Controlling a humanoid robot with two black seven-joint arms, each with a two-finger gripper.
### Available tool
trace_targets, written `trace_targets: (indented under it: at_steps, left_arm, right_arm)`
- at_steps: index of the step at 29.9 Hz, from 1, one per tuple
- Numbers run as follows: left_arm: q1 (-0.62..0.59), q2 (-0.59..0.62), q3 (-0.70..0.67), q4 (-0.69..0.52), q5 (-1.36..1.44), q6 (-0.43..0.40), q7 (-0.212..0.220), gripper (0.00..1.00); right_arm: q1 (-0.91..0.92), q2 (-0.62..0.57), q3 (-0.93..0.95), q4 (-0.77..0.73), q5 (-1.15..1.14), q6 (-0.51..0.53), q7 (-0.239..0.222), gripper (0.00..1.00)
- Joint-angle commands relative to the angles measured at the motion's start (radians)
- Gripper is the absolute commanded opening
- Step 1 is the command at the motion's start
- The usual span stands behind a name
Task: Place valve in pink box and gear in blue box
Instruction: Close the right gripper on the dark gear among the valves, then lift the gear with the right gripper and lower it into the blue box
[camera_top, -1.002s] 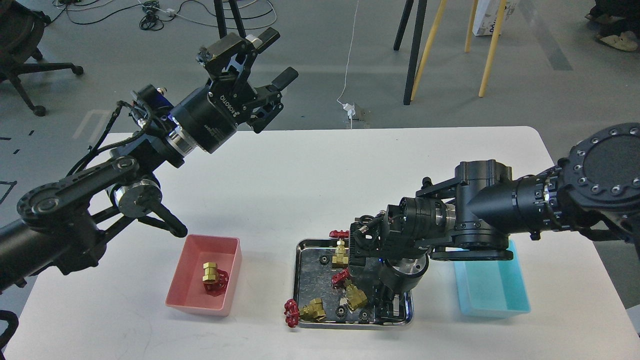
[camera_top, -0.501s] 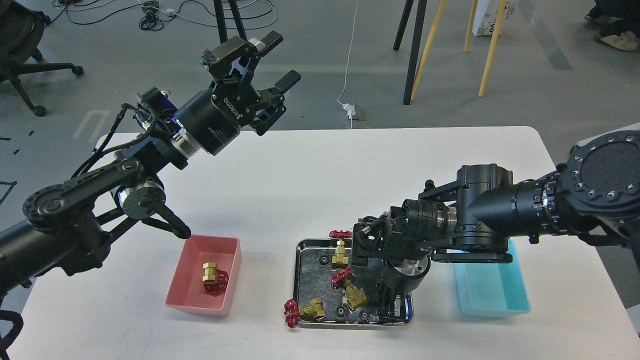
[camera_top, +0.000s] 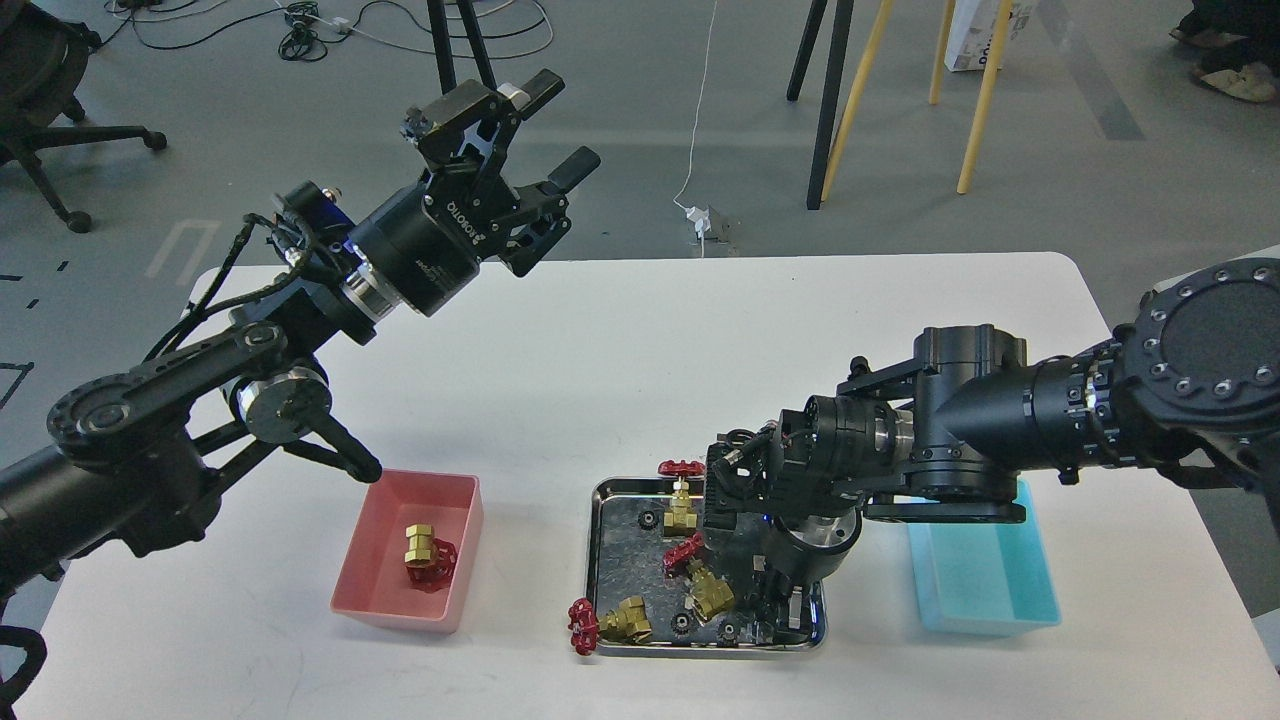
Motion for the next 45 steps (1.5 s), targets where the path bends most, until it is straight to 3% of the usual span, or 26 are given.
trace_targets:
  at_steps: [1,9,14,20,24,31,34,36,37,38,45]
  left_arm:
    - [0.000,-0.001,0.000,0.000,0.000,0.000,0.000,0.72]
    - [0.000,-0.001,-0.002,-0.003,0.000,0.000,0.000,0.72]
    - [0.000,-0.011,-0.002,-0.006,0.000,-0.001,0.000,0.72]
    - [0.000,-0.040,0.004,-0.004,0.002,0.000,0.000,0.72]
    - [0.000,-0.055,0.006,-0.003,0.003,0.000,0.000,0.72]
    - [0.000,-0.089,0.007,-0.001,0.048,0.008,0.000,0.72]
    - [0.000,-0.094,0.007,-0.001,0.046,0.009,0.000,0.72]
    - [0.000,-0.094,0.007,-0.001,0.046,0.011,0.000,0.72]
    - [0.002,-0.094,0.007,-0.001,0.048,0.011,0.000,0.72]
    - [0.002,-0.094,0.007,-0.001,0.048,0.011,0.000,0.72]
    - [0.002,-0.090,0.007,-0.001,0.048,0.009,0.000,0.72]
  right_arm:
    - [0.022,0.000,0.003,0.009,0.001,0.000,0.000,0.10]
    - [0.144,0.000,0.005,0.092,0.003,0.000,0.006,0.10]
    - [0.227,-0.191,0.013,0.125,-0.002,0.000,0.006,0.09]
    - [0.269,-0.516,0.002,0.312,-0.091,0.000,0.003,0.09]
    - [0.252,-0.684,0.002,0.359,-0.161,0.000,0.002,0.09]
    - [0.174,-0.793,0.020,0.359,-0.195,0.000,-0.003,0.12]
    - [0.123,-0.790,0.080,0.353,-0.194,0.000,-0.018,0.31]
    - [0.074,-0.784,0.149,0.345,-0.192,0.000,-0.023,0.63]
    - [0.056,-0.782,0.173,0.340,-0.192,0.000,-0.024,0.87]
    - [0.040,-0.781,0.192,0.337,-0.192,0.000,-0.028,1.00]
    - [0.027,-0.788,0.250,0.320,-0.191,0.000,-0.037,0.99]
